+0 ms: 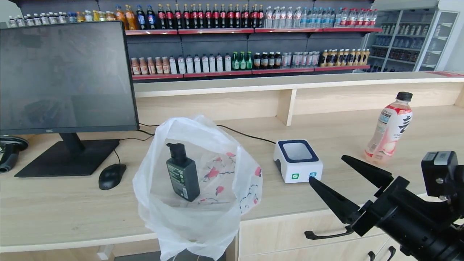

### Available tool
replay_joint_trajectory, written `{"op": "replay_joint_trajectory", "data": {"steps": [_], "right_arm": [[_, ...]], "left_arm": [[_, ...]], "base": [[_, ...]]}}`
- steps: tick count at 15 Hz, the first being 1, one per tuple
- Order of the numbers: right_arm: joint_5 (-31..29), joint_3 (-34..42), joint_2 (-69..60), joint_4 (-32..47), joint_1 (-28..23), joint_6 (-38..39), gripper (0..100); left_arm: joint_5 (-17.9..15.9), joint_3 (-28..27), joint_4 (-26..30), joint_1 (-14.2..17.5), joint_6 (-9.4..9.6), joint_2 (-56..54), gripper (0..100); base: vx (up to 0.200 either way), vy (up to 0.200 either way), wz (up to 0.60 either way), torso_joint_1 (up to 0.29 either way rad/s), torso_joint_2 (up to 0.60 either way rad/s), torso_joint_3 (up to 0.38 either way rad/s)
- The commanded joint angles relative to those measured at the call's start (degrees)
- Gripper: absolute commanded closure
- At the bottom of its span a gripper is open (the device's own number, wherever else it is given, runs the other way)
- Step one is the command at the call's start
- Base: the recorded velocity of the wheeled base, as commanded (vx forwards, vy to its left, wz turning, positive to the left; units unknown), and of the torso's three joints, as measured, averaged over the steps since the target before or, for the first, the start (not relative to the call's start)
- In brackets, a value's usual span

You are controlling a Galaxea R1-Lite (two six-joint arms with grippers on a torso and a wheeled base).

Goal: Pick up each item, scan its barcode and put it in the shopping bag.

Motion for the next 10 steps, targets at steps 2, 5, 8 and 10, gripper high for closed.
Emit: {"op": "replay_joint_trajectory", "data": {"steps": [2, 5, 8, 10], "right_arm": [[0.0, 0.2, -0.4, -0.1, 0.0, 0.0, 0], [0.0, 1.3, -1.3, -0.1, 0.0, 0.0, 0], [0.0, 1.4, -1.6, -0.1, 0.0, 0.0, 0], [0.0, 1.4, -1.8, -0.1, 0.0, 0.0, 0]], "left_arm": [[0.0, 0.0, 0.0, 0.0, 0.00, 0.0, 0], [-0.1, 0.0, 0.0, 0.0, 0.00, 0.0, 0], [-0.1, 0.0, 0.0, 0.0, 0.00, 0.0, 0], [0.0, 0.0, 0.0, 0.0, 0.00, 0.0, 0]], "base": [[0.000, -0.100, 0.00, -0.001, 0.00, 0.001], [0.000, 0.000, 0.00, 0.000, 0.00, 0.000], [-0.133, 0.000, 0.00, -0.002, 0.00, 0.002], [-0.200, 0.000, 0.00, 0.012, 0.00, -0.005]]}}
